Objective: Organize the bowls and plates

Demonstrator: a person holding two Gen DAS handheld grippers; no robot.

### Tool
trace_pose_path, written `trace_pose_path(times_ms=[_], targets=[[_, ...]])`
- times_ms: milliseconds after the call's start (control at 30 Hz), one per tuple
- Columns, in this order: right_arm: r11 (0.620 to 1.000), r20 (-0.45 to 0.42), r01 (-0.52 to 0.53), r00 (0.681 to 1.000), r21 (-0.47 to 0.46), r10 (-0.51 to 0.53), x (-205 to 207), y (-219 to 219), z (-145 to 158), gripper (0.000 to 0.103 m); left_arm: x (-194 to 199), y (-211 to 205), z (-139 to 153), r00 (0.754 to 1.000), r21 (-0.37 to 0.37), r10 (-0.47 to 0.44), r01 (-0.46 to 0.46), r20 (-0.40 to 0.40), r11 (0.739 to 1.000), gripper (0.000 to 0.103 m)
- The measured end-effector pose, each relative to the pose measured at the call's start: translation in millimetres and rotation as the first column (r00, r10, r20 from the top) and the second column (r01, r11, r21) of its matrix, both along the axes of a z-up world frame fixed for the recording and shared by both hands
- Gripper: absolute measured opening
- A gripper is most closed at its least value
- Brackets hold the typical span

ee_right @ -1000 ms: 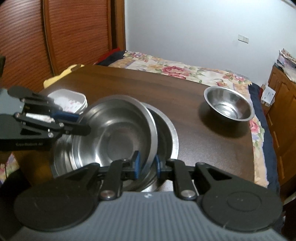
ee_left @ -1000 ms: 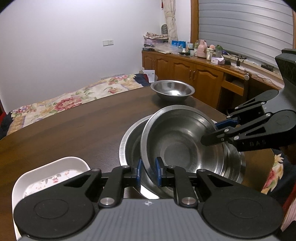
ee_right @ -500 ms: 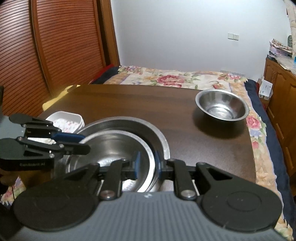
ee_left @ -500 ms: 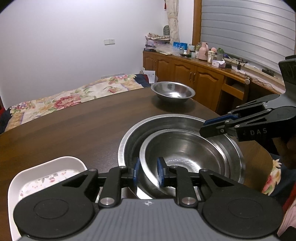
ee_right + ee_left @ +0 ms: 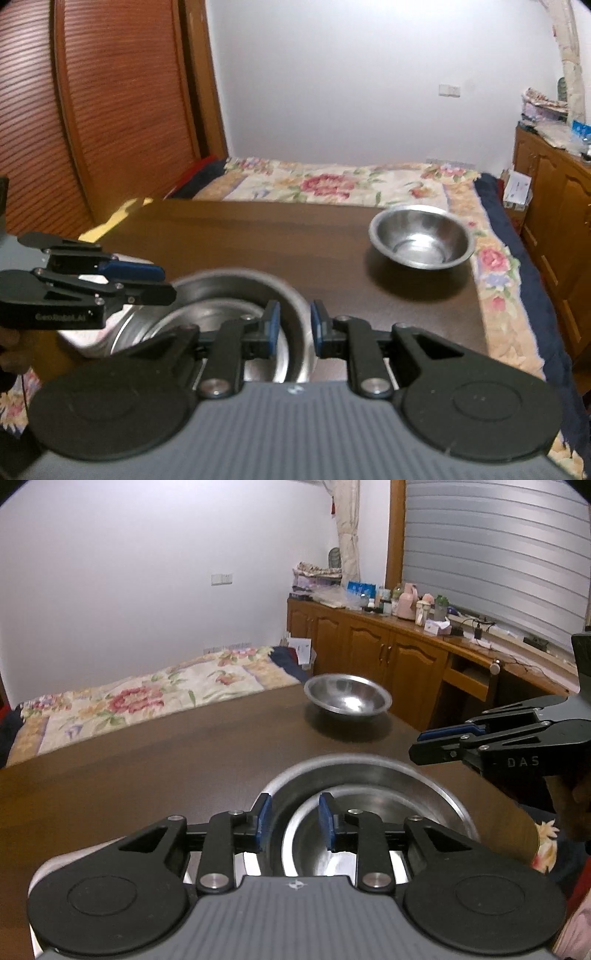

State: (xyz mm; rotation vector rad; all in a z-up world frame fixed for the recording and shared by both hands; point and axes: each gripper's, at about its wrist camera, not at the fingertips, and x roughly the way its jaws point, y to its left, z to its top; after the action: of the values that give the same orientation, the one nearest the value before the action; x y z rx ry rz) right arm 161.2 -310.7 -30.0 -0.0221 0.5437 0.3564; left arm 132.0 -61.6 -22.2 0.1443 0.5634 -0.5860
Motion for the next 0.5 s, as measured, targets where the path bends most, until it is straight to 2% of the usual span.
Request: trace_pose_path(times_ms=[233, 267, 367, 400, 500], targets=[[0.997, 0.064, 0.074, 0.995, 0.019, -0.075, 17.0, -25.4, 13.7, 0.025, 33.0, -17.9, 18.9, 0.999, 0.001, -0.024, 0.024, 0.027, 1.000, 0.040], [0.996, 0.070, 0.085, 0.994, 0.020, -0.087, 20.4, -28.8, 14.0, 0.030, 40.3, -21.2, 21.9, 0.999, 0.000, -0.027, 0.027, 0.030, 1.000, 0.041], [0.992, 0.087, 0.123, 0.988, 0.024, -0.125, 34.7, -40.5, 14.9, 0.045, 57.9, -28.4, 28.2, 0.999, -0.006, -0.025, 0.025, 0.029, 1.000, 0.054], [0.991, 0.091, 0.132, 0.987, 0.024, -0.134, 38.6, -43.4, 15.1, 0.045, 63.5, -30.5, 30.0, 0.999, -0.009, -0.024, 0.024, 0.028, 1.000, 0.057], [0.986, 0.097, 0.162, 0.982, 0.031, -0.164, 55.6, -55.4, 14.6, 0.045, 81.9, -40.2, 34.8, 0.999, -0.007, -0.025, 0.025, 0.025, 1.000, 0.057]])
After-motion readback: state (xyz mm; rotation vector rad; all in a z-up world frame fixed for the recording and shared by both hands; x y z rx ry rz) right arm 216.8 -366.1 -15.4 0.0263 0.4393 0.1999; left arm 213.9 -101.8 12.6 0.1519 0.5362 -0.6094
